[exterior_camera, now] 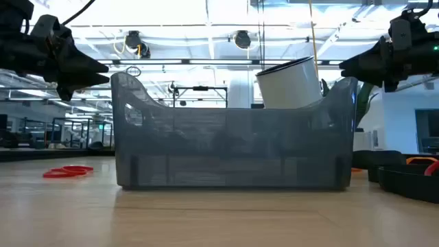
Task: Pick and place rubber bands into bin
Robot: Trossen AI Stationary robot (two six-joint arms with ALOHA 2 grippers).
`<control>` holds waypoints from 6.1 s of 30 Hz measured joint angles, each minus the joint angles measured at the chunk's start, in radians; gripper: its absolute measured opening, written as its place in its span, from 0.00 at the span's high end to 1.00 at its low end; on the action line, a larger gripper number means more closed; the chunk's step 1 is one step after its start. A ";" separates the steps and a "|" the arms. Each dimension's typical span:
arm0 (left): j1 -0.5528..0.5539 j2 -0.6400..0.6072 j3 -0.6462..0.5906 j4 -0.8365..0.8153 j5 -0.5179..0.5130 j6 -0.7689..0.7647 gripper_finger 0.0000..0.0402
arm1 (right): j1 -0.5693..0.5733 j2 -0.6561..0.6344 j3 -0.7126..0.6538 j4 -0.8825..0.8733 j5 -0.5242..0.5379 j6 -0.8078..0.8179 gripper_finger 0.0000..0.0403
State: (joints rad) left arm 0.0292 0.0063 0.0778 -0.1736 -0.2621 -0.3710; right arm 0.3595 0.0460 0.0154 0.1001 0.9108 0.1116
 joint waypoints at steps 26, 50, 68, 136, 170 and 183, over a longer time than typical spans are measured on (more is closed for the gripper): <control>0.000 0.000 0.000 0.000 0.000 0.000 0.62 | 0.000 0.000 0.000 0.000 0.000 0.000 0.58; 0.000 0.000 0.000 0.000 0.000 0.000 0.62 | 0.000 0.000 0.000 0.000 0.000 0.000 0.58; 0.000 0.000 0.000 0.000 0.000 0.000 0.62 | 0.000 0.000 0.000 0.000 0.000 0.000 0.58; 0.000 0.000 -0.001 0.011 -0.002 0.057 0.62 | 0.046 0.760 0.714 0.177 -0.191 -0.308 0.58; 0.000 0.000 0.001 0.001 -0.009 0.106 0.62 | 0.127 1.334 0.850 -0.628 -0.732 0.184 0.59; 0.000 0.000 0.001 0.001 -0.010 0.106 0.62 | 0.126 1.382 0.721 -0.474 -0.782 0.209 0.59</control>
State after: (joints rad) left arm 0.0292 0.0067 0.0784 -0.1730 -0.2718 -0.2649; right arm 0.4858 1.4281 0.7359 -0.3742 0.1287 0.3203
